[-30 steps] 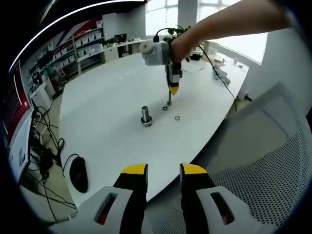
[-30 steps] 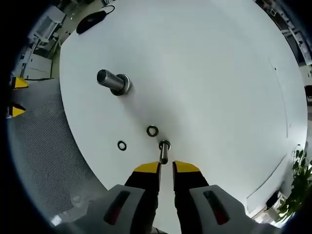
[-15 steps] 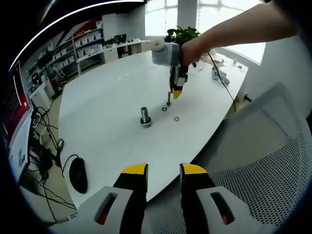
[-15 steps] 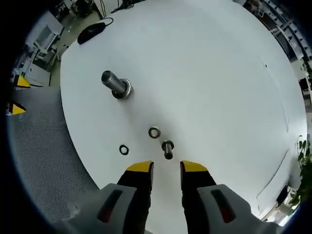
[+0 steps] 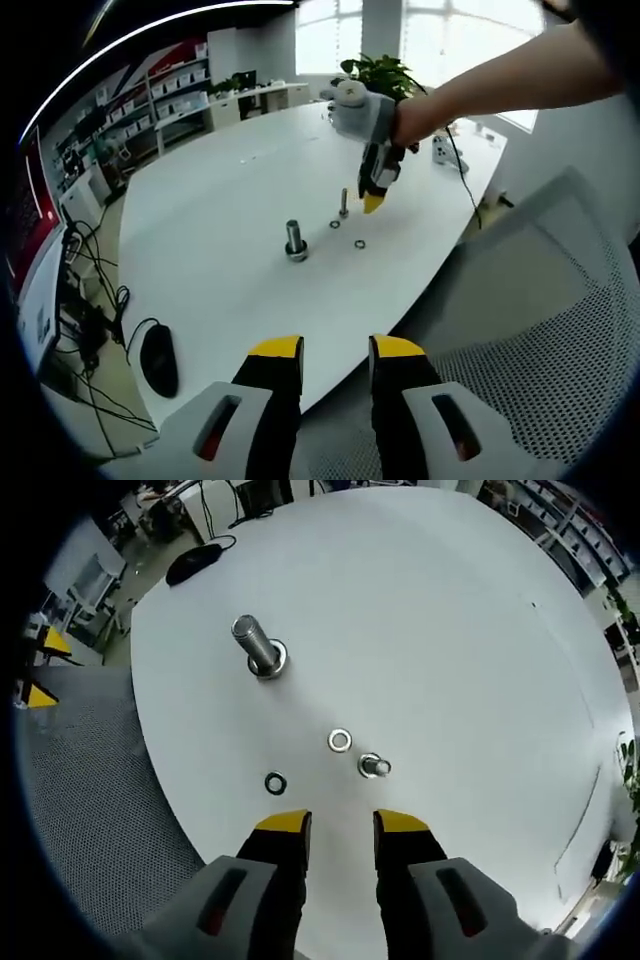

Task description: Place the washer onto the threaded stud by aligning its center hole with the stud, sliding it down to the base, and recovering from edge contact or off-axis alignment until the washer reaches the visible bottom stop.

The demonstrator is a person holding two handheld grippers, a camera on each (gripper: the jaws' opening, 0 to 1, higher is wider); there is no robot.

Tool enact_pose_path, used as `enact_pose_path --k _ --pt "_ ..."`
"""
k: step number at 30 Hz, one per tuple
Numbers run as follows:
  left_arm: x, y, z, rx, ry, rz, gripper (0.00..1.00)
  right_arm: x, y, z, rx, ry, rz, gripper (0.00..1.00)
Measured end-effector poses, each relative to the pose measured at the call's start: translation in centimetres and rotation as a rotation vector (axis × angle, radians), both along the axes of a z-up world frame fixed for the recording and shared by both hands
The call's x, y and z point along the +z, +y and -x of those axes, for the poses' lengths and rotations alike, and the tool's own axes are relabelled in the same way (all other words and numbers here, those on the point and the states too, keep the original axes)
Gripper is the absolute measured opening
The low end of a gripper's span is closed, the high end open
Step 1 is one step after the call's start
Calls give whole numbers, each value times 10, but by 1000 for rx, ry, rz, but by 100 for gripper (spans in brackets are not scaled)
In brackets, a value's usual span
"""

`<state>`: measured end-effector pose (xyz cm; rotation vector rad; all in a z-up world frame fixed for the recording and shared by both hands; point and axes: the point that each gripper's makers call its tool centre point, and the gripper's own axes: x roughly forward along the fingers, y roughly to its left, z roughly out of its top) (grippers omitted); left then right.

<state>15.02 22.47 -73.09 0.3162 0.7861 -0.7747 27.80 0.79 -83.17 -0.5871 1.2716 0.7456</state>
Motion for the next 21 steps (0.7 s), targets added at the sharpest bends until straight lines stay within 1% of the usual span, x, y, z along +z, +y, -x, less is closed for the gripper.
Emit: enact_pose_path --k 5,8,18,21 --pt "0 0 -1 3 -2 -1 24 -2 7 4 2 -21 -18 27" --pt "0 1 -1 4 -3 -1 24 -3 14 9 18 -32 -28 27" --pt "0 2 -1 14 -7 -6 24 -8 24 19 58 -36 -44 27" --pt "0 2 -1 11 -7 -10 24 -13 29 22 63 -29 -52 27"
